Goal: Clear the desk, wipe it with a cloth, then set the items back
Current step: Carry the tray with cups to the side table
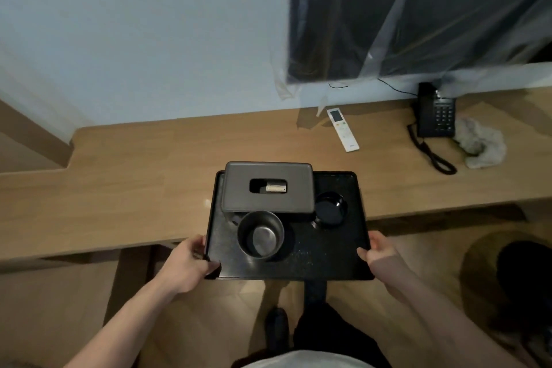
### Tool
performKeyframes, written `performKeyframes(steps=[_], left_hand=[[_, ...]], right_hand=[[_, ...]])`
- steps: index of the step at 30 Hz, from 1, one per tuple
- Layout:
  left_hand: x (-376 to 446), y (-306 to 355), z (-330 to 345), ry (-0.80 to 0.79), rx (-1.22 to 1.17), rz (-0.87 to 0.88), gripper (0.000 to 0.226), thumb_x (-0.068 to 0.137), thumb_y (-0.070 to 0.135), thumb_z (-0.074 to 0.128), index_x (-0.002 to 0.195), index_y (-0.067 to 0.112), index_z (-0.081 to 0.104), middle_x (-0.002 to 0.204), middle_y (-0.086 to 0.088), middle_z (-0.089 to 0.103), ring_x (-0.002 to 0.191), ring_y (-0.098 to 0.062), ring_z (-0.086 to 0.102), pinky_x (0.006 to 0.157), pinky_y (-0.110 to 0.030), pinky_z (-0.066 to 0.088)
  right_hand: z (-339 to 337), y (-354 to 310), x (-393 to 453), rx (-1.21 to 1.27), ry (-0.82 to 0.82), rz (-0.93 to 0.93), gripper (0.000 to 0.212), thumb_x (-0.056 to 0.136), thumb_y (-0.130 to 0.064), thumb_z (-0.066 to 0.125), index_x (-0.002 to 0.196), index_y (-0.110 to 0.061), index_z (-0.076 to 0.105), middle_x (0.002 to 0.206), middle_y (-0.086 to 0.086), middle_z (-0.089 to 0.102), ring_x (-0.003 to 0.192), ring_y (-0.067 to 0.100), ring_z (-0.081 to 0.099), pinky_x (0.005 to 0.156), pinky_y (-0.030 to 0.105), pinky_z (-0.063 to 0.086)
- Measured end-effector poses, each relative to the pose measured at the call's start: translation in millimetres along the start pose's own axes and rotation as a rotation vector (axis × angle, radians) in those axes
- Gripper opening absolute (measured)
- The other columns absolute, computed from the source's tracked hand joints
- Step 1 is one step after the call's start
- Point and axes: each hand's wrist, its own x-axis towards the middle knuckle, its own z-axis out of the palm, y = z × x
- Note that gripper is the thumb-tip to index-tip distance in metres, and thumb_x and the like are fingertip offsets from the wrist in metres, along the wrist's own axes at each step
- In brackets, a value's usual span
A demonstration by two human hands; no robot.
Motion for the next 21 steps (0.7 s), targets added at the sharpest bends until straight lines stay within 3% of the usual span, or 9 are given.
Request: performKeyframes(steps=[3,7,9,13,16,19,21], left_hand=[[-19,5,13,-0.027,0.027,0.051,0.030,0.083,0.005,0.081,0.099,0.026,0.067,0.096,0.003,0.073,0.089,-0.014,0.066,0.076,-0.022,0.048],[-36,21,30,-0.113,0.089,0.098,0.035,0.083,0.019,0.084,0.114,0.025,0.069,0.103,0.005,0.076,0.095,-0.012,0.070,0.090,-0.035,0.057],[-46,32,41,-0.143,0.118,0.125,0.039,0.079,0.027,0.084,0.115,0.029,0.069,0.105,0.008,0.077,0.098,-0.012,0.072,0.094,-0.042,0.058],[-72,67,76,-0.149,0.156,0.211,0.029,0.083,0.019,0.081,0.108,0.031,0.072,0.098,0.008,0.079,0.094,-0.014,0.074,0.093,-0.045,0.058],[-99,94,111,-0.153,0.175,0.247,0.031,0.083,0.020,0.081,0.110,0.030,0.071,0.099,0.009,0.078,0.092,-0.013,0.074,0.091,-0.046,0.059],[-133,119,161,-0.168,0.158,0.267,0.027,0.087,0.016,0.081,0.107,0.028,0.070,0.095,0.007,0.079,0.088,-0.011,0.074,0.083,-0.037,0.059],[-160,134,200,-0.175,0.136,0.274,0.026,0.088,0.013,0.080,0.108,0.026,0.068,0.096,0.005,0.077,0.088,-0.010,0.073,0.074,-0.025,0.053]], right_hand=[[-17,26,-30,0.029,0.048,-0.003,0.021,0.105,0.001,0.051,0.118,-0.015,0.054,0.110,0.003,0.063,0.088,0.006,0.057,0.068,0.024,0.045],[-48,55,-60,0.091,0.104,0.011,0.026,0.105,-0.003,0.054,0.122,-0.022,0.053,0.110,-0.005,0.064,0.092,0.009,0.060,0.088,0.036,0.052],[-68,69,-75,0.147,0.118,0.012,0.026,0.105,-0.001,0.054,0.122,-0.021,0.052,0.112,-0.003,0.065,0.093,0.009,0.061,0.093,0.041,0.054],[-119,103,-106,0.235,0.163,-0.010,0.026,0.104,-0.003,0.057,0.124,-0.018,0.054,0.117,0.002,0.067,0.098,0.014,0.065,0.077,0.031,0.055],[-164,140,-128,0.267,0.175,-0.019,0.036,0.103,-0.008,0.061,0.137,-0.017,0.053,0.130,0.007,0.067,0.112,0.026,0.067,0.093,0.045,0.059],[-216,182,-154,0.291,0.191,-0.030,0.043,0.102,-0.014,0.064,0.142,-0.024,0.052,0.133,0.002,0.067,0.118,0.027,0.067,0.100,0.052,0.057],[-254,212,-169,0.285,0.194,-0.049,0.035,0.101,-0.014,0.064,0.133,-0.028,0.058,0.127,-0.001,0.072,0.114,0.025,0.070,0.100,0.053,0.057]])
